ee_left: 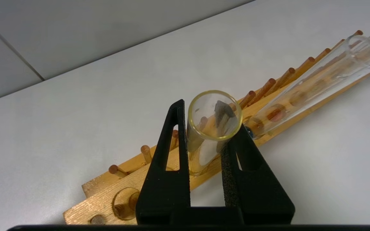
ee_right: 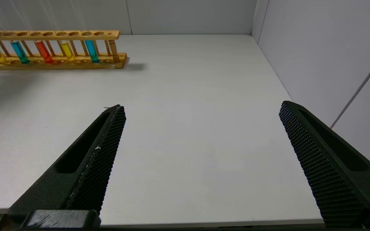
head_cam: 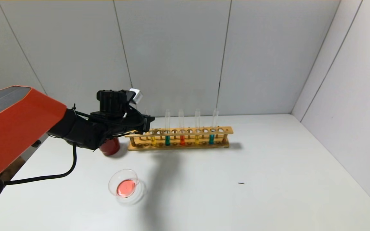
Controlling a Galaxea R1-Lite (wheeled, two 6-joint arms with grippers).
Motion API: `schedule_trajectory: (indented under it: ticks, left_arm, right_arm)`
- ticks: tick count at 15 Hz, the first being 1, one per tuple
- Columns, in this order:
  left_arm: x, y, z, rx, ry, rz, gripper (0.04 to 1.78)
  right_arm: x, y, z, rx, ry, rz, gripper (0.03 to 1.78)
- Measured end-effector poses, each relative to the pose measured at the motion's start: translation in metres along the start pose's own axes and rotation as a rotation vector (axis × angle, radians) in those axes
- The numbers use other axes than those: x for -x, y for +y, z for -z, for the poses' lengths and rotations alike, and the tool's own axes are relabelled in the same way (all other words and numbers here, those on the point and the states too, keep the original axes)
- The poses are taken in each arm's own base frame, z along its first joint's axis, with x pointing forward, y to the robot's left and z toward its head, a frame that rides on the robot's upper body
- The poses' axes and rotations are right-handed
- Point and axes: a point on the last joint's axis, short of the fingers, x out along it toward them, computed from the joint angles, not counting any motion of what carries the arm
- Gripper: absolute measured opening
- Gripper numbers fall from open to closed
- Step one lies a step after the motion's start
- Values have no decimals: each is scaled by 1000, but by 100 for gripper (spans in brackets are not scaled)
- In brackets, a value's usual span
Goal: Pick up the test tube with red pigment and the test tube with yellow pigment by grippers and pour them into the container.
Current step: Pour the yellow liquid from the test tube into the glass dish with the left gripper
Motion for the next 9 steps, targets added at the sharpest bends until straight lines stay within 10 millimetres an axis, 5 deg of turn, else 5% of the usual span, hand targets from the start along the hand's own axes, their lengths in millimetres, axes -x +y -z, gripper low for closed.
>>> schedule_trajectory:
  ticks: [9]
  left_arm:
    - [37, -9, -53, -42, -76, -14, 32]
  right_arm:
    - [0, 0, 0, 0, 0, 0, 175]
